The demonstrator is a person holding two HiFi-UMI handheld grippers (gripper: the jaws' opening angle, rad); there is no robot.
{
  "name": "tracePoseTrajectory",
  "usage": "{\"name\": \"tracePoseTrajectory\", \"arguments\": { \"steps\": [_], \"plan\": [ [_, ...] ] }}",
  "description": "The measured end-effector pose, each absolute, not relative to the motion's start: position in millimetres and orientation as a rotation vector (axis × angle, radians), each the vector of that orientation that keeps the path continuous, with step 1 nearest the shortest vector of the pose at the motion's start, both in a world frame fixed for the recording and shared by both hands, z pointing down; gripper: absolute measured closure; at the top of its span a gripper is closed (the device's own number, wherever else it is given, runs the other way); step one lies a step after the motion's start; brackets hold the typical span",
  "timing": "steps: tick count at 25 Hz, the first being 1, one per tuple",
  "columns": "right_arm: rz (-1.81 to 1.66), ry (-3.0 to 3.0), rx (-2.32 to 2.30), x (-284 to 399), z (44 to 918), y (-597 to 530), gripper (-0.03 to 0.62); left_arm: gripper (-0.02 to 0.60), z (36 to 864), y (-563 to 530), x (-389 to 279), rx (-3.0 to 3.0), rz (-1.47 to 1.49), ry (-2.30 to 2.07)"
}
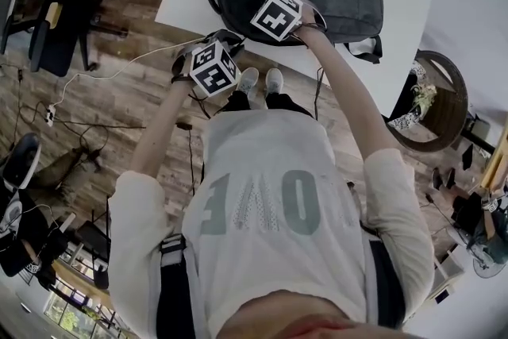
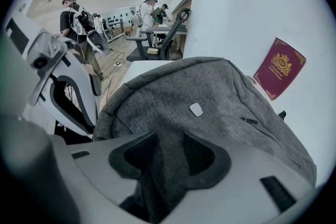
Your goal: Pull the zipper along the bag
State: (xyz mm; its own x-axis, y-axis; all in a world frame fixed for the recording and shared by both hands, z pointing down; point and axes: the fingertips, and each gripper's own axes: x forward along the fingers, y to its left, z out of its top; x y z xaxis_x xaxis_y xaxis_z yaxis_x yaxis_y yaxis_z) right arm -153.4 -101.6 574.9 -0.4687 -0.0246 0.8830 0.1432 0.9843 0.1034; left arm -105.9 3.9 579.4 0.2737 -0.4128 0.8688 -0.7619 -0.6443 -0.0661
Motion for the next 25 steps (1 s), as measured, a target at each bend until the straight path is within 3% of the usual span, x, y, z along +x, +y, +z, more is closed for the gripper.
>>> {"name": "tracePoseTrajectory", "arguments": {
  "steps": [7,14,18,25],
  "plan": [
    [-0.190,-2.047,-0.085,-153,575,-102,0.408,0.548,582,-4,-78,2.149,1.156,-1.094],
    [-0.208,-2.116,-0.062,-148,560,-111,0.416,0.555,588,0,-94,2.088,1.201,-1.194],
    [-0.347,-2.068,-0.040,-111,533,-147,0.353,0.555,589,-3,-101,2.087,1.252,-1.232],
    [-0.220,-1.948,0.185,-24,520,-227,0.345,0.554,592,-12,-118,2.090,1.309,-1.287]
  ]
}}
